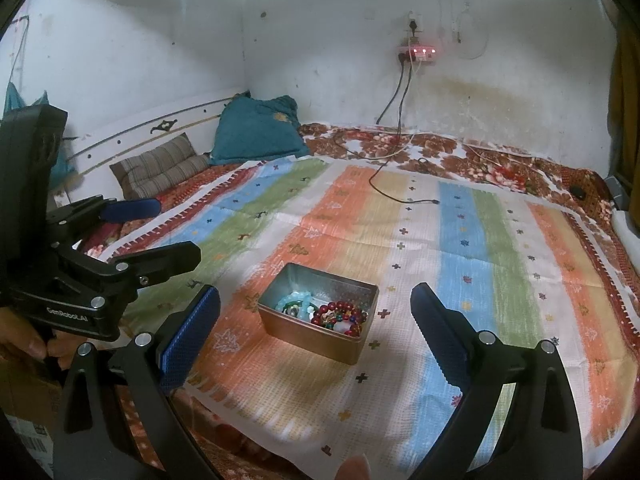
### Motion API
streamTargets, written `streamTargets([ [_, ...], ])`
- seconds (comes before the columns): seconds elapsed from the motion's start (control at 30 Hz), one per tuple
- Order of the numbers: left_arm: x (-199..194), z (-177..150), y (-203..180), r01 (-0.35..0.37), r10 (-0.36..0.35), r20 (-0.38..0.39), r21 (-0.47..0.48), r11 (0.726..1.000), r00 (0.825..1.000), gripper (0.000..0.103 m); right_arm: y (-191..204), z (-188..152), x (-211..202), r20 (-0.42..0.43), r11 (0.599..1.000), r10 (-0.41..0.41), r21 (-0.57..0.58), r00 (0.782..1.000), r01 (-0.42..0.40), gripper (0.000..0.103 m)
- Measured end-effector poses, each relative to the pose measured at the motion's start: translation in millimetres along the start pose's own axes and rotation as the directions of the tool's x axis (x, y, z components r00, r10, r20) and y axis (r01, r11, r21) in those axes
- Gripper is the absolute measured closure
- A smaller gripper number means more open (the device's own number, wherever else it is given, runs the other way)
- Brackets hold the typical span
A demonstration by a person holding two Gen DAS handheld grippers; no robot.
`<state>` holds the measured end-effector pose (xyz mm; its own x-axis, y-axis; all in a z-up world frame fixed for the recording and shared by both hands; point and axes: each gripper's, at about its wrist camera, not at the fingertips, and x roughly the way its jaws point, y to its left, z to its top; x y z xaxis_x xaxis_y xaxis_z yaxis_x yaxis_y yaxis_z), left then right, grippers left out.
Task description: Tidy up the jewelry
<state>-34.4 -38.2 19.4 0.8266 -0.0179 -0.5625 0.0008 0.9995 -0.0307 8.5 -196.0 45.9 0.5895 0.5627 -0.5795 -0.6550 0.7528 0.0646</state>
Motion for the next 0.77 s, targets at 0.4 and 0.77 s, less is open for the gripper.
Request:
streamTargets([
  [0.4, -0.2, -0.8, -0.3, 0.000, 0.000, 0.001, 0.002, 1.000, 1.000, 0.006, -1.2, 0.4, -0.4, 0.001, 1.000, -0.003, 0.005, 1.000, 0.003, 0.006],
  [0.77, -0.9, -0.3, 0.7, 0.003, -0.003, 0.000, -0.001, 1.000, 1.000, 0.006, 1.1, 1.0, -2.7, 0.016, 1.000, -0.013, 0.007, 1.000, 0.013, 0.006],
])
